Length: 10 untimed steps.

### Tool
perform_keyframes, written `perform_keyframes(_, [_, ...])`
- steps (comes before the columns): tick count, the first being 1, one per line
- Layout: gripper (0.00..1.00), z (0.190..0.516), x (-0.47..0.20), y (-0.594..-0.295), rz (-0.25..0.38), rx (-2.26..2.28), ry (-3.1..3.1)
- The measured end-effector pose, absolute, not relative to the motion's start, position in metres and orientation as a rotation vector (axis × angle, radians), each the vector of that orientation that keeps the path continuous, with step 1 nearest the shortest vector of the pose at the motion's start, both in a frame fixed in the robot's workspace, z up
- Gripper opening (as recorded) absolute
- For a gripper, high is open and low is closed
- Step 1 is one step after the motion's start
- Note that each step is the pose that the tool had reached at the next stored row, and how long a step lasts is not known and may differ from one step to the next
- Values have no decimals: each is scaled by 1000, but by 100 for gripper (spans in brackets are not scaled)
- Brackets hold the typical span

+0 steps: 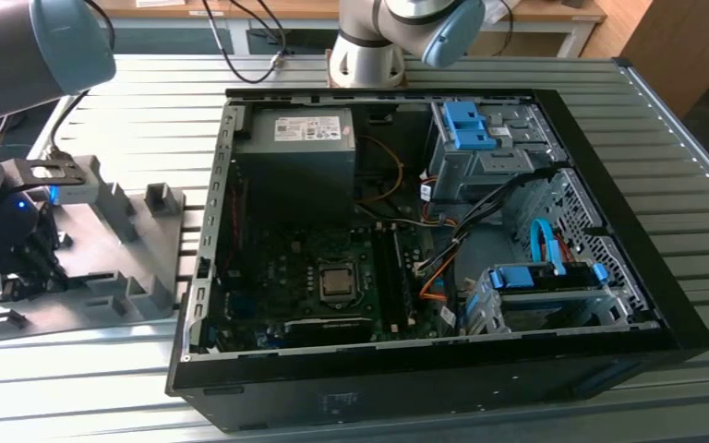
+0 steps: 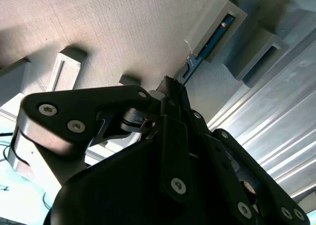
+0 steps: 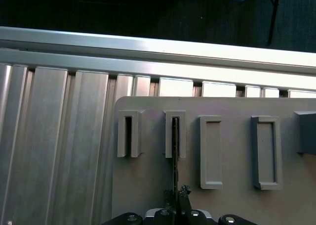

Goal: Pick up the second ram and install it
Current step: 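Pick up the second ram and move it above second insertion slot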

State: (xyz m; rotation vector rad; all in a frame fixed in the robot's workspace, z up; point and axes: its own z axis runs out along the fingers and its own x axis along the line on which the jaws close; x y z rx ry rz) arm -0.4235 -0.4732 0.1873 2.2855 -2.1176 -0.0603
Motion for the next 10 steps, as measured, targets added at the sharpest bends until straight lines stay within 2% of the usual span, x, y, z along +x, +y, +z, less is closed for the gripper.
perform_keyframes(10, [14,202,-423,-473,-60,2286,-2118])
